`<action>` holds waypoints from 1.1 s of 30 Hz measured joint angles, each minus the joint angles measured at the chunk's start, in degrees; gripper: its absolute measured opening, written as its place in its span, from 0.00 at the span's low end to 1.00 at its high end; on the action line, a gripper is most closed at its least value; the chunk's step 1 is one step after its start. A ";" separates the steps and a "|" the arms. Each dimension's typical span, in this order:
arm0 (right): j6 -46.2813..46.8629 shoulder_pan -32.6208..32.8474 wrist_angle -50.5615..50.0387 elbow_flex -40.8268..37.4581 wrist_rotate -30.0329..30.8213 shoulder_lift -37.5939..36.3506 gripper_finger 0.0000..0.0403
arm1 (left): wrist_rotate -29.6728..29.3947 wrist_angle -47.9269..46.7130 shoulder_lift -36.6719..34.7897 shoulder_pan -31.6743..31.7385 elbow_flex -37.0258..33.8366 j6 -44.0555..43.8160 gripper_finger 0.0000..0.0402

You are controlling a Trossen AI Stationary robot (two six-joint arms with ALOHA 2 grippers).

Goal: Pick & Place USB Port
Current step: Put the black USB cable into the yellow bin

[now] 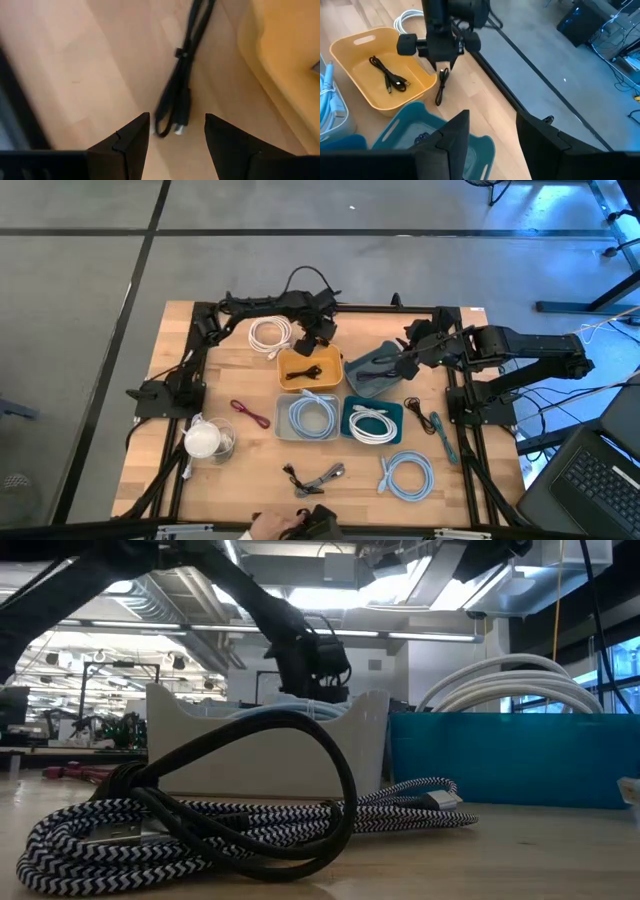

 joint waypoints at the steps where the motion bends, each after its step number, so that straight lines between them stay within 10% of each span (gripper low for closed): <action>1: -0.52 0.00 0.14 0.00 0.00 0.00 0.41 | -0.02 0.26 0.55 -0.13 -0.01 0.01 0.45; 9: -1.16 0.00 0.63 0.00 0.00 0.00 0.41 | -1.64 4.17 1.66 -0.17 0.98 -1.01 0.41; 17: -1.12 0.00 0.63 0.00 -0.02 0.00 0.41 | -3.48 -0.94 1.58 -0.52 3.57 -1.49 0.02; 33: -0.99 0.00 0.42 0.00 -1.33 0.00 0.41 | -2.67 -4.28 1.58 -1.49 5.65 1.47 0.02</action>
